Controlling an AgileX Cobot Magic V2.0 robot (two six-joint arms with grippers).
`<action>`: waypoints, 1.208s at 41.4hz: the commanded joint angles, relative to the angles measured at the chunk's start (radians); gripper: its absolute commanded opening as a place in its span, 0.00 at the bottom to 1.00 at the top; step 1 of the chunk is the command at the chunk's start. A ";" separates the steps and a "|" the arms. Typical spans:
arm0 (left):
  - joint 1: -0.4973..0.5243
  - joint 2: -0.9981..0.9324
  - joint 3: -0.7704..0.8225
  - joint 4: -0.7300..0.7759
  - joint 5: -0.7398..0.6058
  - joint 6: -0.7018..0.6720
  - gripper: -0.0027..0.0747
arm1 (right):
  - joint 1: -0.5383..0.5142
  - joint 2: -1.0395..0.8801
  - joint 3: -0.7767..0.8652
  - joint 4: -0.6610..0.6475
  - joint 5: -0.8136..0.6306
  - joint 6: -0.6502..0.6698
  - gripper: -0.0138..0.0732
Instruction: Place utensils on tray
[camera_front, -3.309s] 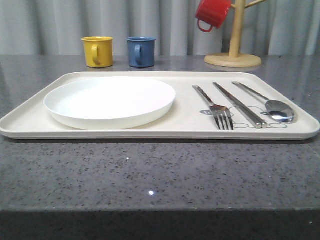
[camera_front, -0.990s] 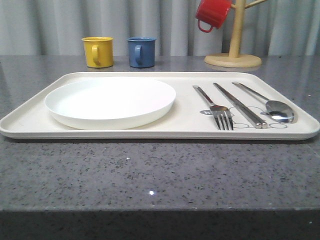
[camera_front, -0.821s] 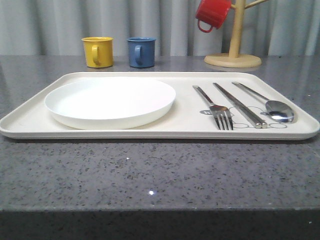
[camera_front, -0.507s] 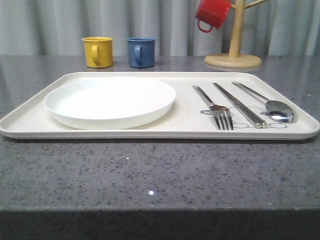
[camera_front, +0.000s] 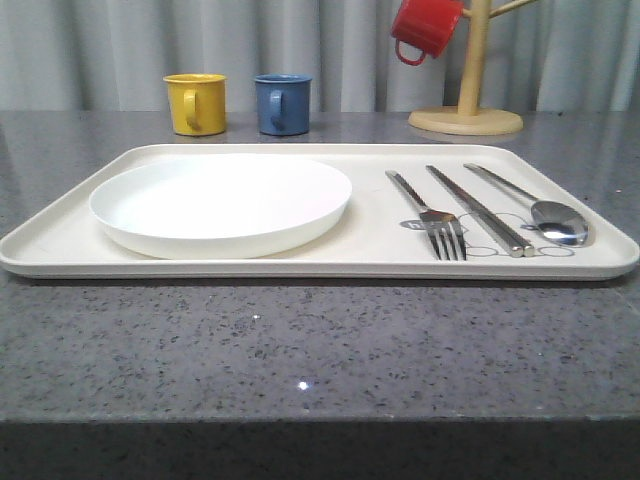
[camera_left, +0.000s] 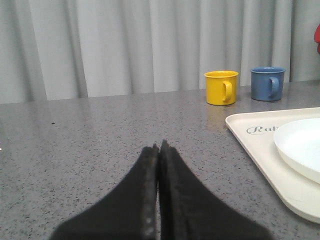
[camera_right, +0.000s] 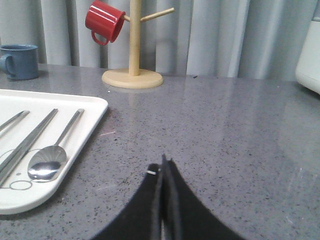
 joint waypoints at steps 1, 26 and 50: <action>0.004 -0.022 -0.003 -0.006 -0.078 -0.003 0.01 | -0.004 -0.017 -0.001 -0.010 -0.089 -0.007 0.08; 0.004 -0.022 -0.003 -0.006 -0.078 -0.003 0.01 | -0.004 -0.017 -0.001 -0.055 -0.107 0.160 0.08; 0.004 -0.022 -0.003 -0.006 -0.078 -0.003 0.01 | -0.004 -0.017 -0.001 -0.054 -0.107 0.160 0.08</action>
